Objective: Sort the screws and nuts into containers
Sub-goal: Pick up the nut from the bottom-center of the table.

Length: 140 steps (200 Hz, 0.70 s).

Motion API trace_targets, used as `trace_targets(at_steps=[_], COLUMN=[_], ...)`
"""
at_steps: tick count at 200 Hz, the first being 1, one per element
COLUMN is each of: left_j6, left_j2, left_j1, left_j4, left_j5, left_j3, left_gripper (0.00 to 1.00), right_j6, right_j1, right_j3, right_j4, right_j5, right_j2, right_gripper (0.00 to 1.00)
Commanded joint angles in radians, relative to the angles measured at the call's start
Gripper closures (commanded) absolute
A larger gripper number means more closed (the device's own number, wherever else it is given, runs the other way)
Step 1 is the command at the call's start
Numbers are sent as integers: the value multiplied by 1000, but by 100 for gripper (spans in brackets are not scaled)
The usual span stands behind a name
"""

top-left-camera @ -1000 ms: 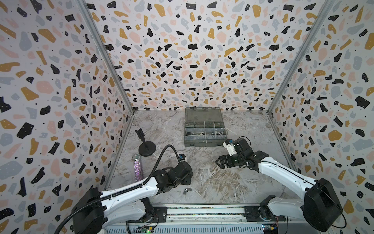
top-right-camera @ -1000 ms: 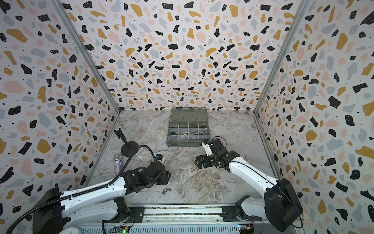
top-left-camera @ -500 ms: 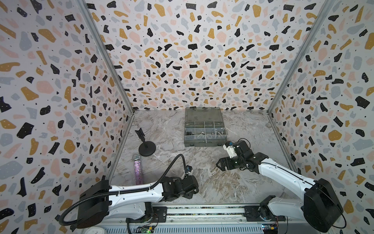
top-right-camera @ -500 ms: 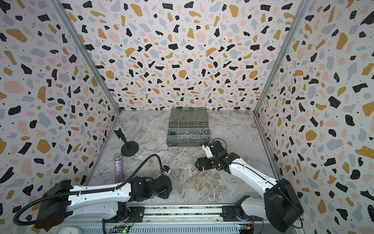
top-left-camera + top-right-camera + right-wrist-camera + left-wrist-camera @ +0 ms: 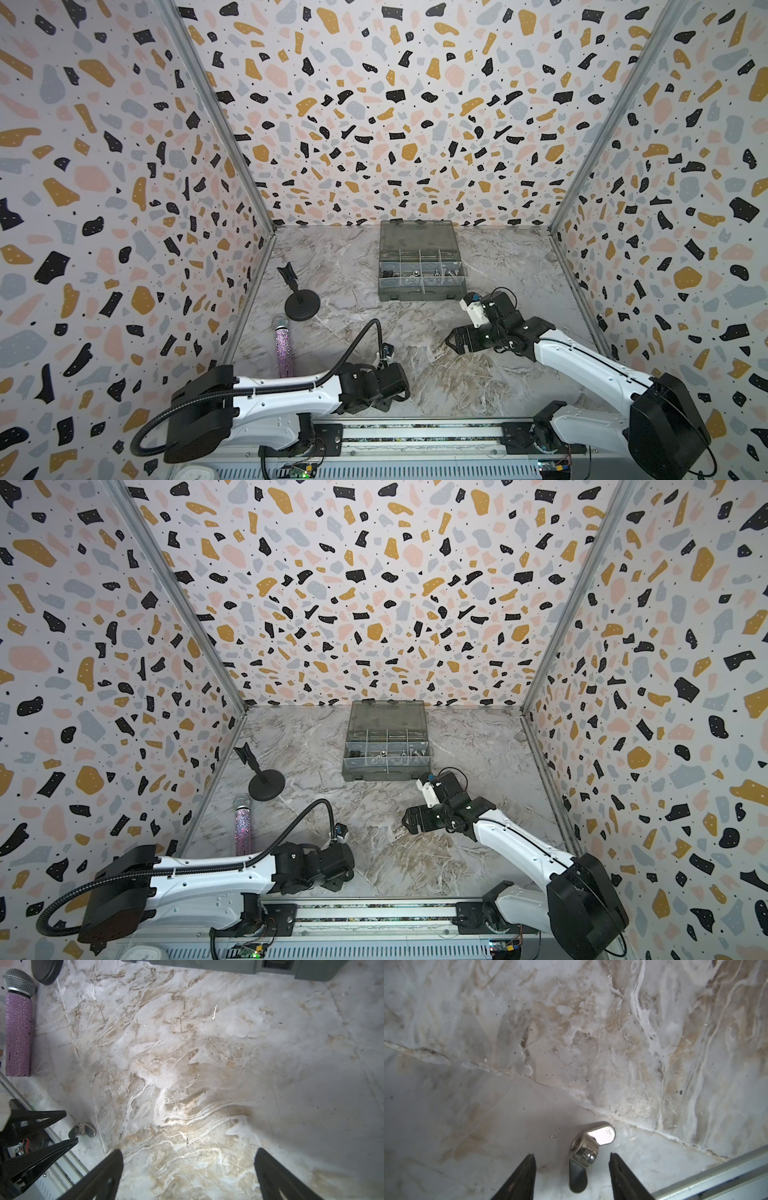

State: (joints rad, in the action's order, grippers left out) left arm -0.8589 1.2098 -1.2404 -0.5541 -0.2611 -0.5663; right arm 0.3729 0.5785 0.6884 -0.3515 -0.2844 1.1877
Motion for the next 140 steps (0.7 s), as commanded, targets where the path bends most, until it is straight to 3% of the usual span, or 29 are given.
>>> trace_targets(at_steps=[1, 22, 140], left_j6=[40, 55, 94], left_j2=[41, 61, 90], left_j1=[-4, -4, -2], left_j4=[2, 0, 20], left_j5=[-21, -19, -9], left_j3=[-31, -44, -38], left_gripper=[45, 51, 61], right_j6=[-8, -4, 0], right_j1=[1, 0, -8], right_j3=[-3, -5, -7], right_j4=[-15, -19, -19], right_j5=[-4, -5, -4], right_j2=[-39, -49, -40], right_gripper=[1, 1, 1])
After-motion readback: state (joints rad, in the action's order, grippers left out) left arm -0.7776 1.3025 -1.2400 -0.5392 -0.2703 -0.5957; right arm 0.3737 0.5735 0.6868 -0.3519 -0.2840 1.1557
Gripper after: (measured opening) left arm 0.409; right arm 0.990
